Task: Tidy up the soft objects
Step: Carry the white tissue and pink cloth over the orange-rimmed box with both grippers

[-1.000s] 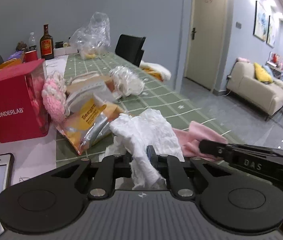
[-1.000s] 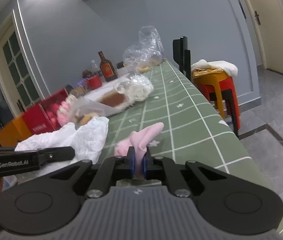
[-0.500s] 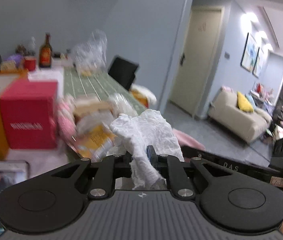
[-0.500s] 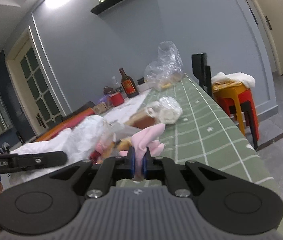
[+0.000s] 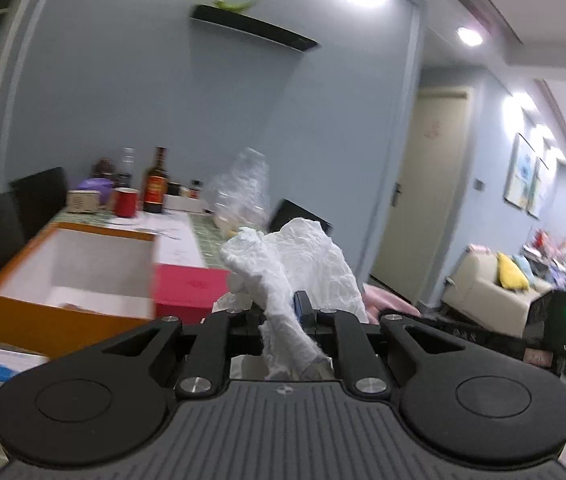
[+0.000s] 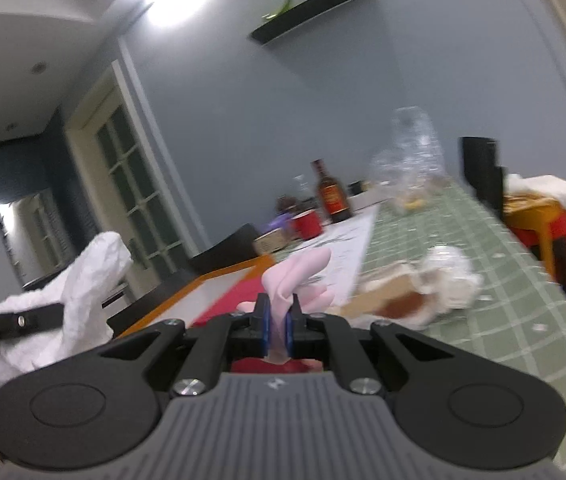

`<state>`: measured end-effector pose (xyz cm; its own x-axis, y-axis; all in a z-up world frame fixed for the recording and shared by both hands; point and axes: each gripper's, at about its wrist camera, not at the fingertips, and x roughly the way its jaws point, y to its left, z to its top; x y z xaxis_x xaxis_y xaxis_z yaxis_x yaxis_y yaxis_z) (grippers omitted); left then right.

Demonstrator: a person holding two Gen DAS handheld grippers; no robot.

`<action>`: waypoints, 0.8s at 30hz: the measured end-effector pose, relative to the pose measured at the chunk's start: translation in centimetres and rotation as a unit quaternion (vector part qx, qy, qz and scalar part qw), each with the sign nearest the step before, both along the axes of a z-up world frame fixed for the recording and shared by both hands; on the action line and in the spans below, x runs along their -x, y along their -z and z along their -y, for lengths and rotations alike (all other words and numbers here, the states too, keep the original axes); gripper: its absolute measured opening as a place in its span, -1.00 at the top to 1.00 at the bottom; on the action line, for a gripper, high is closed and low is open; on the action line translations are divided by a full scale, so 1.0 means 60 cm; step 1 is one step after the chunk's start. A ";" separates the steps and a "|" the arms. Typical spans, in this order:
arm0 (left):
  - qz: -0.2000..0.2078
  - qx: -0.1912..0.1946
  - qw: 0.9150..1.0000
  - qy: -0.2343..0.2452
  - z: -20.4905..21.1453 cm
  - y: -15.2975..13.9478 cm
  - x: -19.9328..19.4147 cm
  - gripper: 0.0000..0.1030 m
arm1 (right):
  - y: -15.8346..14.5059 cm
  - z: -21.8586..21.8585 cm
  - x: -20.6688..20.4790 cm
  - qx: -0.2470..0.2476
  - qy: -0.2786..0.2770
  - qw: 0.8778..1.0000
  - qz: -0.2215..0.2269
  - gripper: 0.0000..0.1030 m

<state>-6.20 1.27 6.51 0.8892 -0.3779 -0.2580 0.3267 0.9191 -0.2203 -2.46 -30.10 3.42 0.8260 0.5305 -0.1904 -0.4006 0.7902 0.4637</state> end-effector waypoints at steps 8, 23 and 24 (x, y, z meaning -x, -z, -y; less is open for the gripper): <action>0.021 -0.022 0.994 -0.108 -0.089 -0.050 0.016 0.71 | -0.054 -0.119 -0.028 0.049 -0.079 0.996 0.011 0.89; -0.105 -0.104 0.968 -0.200 -0.129 -0.023 -0.237 0.71 | -0.115 -0.359 -0.272 0.129 -0.191 0.973 -0.003 0.90; -0.107 -0.110 0.966 -0.206 -0.133 -0.020 -0.253 0.71 | -0.108 -0.368 -0.286 0.134 -0.194 0.972 -0.012 0.90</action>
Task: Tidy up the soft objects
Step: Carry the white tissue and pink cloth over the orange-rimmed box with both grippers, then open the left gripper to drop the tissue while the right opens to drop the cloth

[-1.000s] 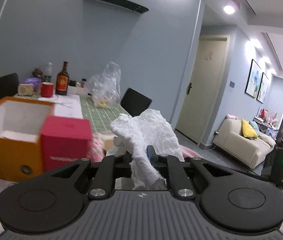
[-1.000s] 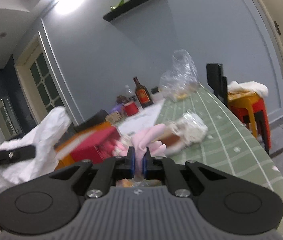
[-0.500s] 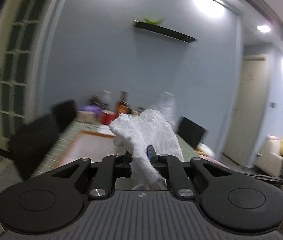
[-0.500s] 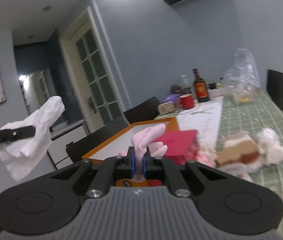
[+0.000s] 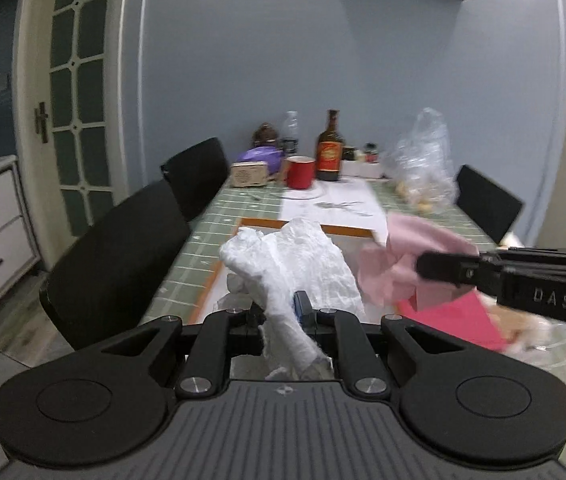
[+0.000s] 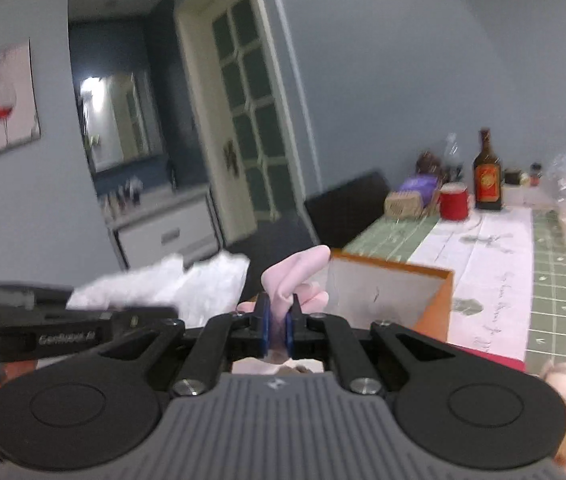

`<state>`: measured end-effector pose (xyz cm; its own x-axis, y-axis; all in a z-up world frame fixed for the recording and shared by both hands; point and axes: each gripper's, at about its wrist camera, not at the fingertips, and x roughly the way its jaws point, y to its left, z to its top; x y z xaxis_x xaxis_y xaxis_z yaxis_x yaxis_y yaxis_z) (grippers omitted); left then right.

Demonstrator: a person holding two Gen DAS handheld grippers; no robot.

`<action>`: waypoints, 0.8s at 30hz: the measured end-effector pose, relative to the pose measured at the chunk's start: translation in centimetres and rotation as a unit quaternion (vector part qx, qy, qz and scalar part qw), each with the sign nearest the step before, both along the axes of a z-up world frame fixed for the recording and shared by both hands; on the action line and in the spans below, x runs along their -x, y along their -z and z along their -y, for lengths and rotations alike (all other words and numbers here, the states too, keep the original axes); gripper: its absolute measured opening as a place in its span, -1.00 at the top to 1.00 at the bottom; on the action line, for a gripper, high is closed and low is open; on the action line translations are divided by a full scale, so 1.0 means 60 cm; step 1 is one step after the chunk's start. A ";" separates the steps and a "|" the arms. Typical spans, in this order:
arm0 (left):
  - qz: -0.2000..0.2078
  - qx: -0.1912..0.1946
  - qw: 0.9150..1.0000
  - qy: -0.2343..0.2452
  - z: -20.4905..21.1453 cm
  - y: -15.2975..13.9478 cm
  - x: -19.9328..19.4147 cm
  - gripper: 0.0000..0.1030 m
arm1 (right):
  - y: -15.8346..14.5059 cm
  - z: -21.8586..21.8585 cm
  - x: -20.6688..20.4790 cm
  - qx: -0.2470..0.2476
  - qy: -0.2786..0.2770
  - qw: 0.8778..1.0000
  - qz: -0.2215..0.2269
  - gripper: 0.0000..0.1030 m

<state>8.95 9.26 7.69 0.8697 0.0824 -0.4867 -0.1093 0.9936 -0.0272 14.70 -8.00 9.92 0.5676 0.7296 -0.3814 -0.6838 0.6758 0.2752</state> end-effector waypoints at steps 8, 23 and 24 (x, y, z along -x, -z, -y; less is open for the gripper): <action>-0.018 -0.011 0.999 0.026 -0.039 0.030 -0.079 0.71 | 0.066 -0.041 -0.069 0.038 -0.024 0.998 -0.052 0.90; -0.057 -0.039 0.997 0.039 -0.025 0.099 -0.128 0.69 | 0.120 -0.045 -0.054 0.066 -0.079 0.993 -0.054 0.89; -0.057 -0.040 0.997 0.036 -0.025 0.101 -0.127 0.69 | 0.123 -0.044 -0.054 0.061 -0.079 0.993 -0.056 0.89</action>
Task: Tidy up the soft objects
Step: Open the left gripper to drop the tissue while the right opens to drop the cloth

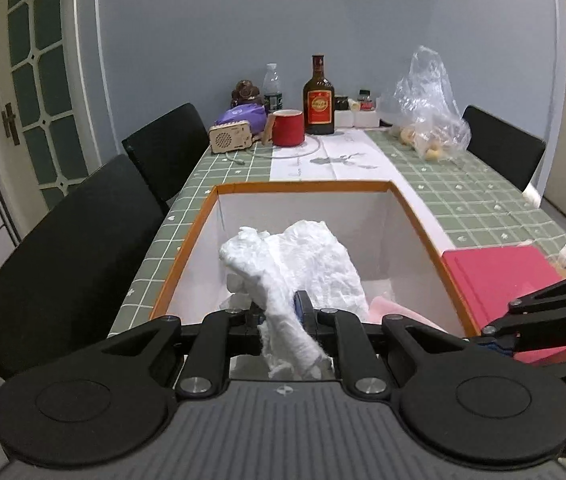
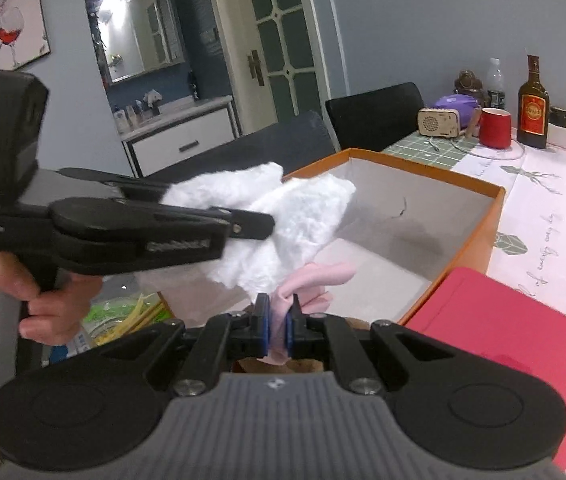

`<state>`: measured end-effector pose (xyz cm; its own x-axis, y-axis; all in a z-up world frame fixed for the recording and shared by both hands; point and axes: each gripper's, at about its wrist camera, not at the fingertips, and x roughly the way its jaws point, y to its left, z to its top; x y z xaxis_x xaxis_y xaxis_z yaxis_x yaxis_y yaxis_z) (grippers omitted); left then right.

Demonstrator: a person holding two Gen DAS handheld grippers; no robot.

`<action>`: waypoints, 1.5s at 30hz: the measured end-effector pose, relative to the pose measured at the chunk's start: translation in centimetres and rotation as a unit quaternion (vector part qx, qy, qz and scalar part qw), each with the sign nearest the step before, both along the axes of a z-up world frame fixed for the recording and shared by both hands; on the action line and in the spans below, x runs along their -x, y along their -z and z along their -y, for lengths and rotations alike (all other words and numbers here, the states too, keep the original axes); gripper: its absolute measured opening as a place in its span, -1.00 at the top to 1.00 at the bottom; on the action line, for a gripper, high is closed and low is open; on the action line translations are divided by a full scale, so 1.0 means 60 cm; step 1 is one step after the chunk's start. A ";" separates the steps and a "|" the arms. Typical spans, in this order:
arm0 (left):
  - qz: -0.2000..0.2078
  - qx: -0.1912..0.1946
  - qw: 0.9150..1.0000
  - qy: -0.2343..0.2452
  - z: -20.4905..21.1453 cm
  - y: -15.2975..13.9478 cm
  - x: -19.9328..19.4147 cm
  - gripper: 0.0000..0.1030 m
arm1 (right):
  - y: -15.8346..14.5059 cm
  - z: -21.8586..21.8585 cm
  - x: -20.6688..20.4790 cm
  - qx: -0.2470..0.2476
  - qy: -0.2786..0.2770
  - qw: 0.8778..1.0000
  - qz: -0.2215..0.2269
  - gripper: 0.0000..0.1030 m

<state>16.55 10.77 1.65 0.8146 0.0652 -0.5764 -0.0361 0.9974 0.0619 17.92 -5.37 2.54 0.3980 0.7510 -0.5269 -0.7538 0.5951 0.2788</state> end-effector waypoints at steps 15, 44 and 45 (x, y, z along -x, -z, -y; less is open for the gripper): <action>0.011 -0.021 1.000 -0.012 -0.013 -0.003 0.000 -0.38 | 0.026 0.026 -0.011 -0.038 0.018 0.999 -0.003 0.88; 0.120 0.008 0.991 -0.055 -0.062 -0.083 0.076 -0.49 | -0.013 0.010 0.053 -0.027 0.037 0.990 0.133 -0.95; 0.121 0.007 0.991 -0.053 -0.061 -0.084 0.077 -0.49 | -0.014 0.006 0.059 -0.018 0.037 0.988 0.145 -0.95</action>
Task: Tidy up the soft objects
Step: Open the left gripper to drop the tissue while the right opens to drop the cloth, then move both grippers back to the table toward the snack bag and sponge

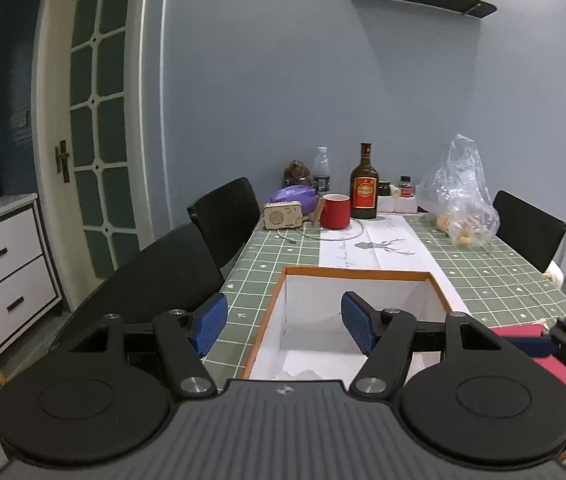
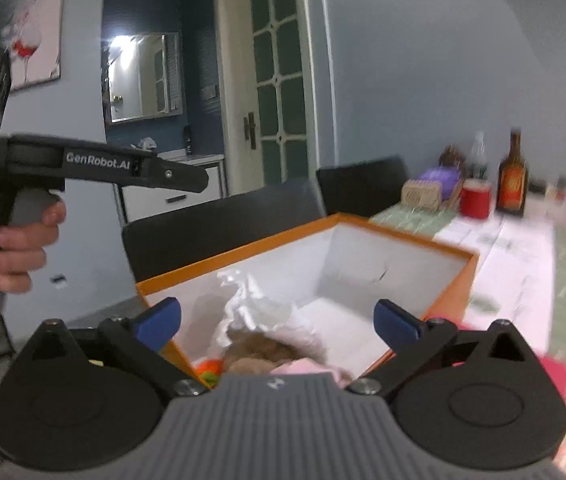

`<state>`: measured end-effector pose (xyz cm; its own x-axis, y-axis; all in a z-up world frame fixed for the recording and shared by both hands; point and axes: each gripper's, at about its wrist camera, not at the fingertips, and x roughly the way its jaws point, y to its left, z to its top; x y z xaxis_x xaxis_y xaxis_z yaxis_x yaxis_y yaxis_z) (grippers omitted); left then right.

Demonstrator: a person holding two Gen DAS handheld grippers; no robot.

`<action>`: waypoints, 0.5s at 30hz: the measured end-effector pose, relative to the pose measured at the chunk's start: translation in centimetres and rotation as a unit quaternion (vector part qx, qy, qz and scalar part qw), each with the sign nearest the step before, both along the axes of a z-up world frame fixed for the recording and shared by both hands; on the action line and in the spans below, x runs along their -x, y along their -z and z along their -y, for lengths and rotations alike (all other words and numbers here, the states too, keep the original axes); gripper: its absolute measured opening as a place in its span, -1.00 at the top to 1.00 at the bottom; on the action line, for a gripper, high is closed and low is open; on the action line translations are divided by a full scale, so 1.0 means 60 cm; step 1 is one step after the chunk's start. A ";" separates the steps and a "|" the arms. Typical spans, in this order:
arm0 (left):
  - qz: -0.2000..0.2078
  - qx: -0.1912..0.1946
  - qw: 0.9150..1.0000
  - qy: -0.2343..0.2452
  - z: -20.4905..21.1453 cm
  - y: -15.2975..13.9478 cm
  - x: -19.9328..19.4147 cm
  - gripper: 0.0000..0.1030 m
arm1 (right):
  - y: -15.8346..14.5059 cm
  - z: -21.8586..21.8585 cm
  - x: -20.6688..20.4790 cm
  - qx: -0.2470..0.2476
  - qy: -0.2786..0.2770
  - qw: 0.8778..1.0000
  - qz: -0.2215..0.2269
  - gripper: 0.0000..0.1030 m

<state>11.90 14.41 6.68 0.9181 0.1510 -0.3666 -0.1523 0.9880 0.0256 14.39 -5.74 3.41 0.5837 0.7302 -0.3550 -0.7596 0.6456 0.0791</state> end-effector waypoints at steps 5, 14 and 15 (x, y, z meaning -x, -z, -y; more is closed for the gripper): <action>0.003 0.013 1.000 0.016 0.010 -0.009 0.011 -0.49 | -0.003 -0.011 0.006 0.022 0.018 0.999 0.017 -0.95; 0.020 -0.006 0.999 0.049 0.043 -0.032 0.041 -0.49 | -0.005 0.006 -0.004 -0.002 0.037 0.999 -0.003 -0.95; 0.019 -0.010 0.998 0.052 0.047 -0.034 0.044 -0.49 | -0.005 0.008 -0.006 -0.006 0.037 0.999 -0.008 -0.95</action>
<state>9.25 11.61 8.72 0.9425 0.0615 -0.3286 -0.0509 0.9979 0.0409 14.77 -6.23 3.73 0.6306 0.6898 -0.3555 -0.7085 0.6987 0.0989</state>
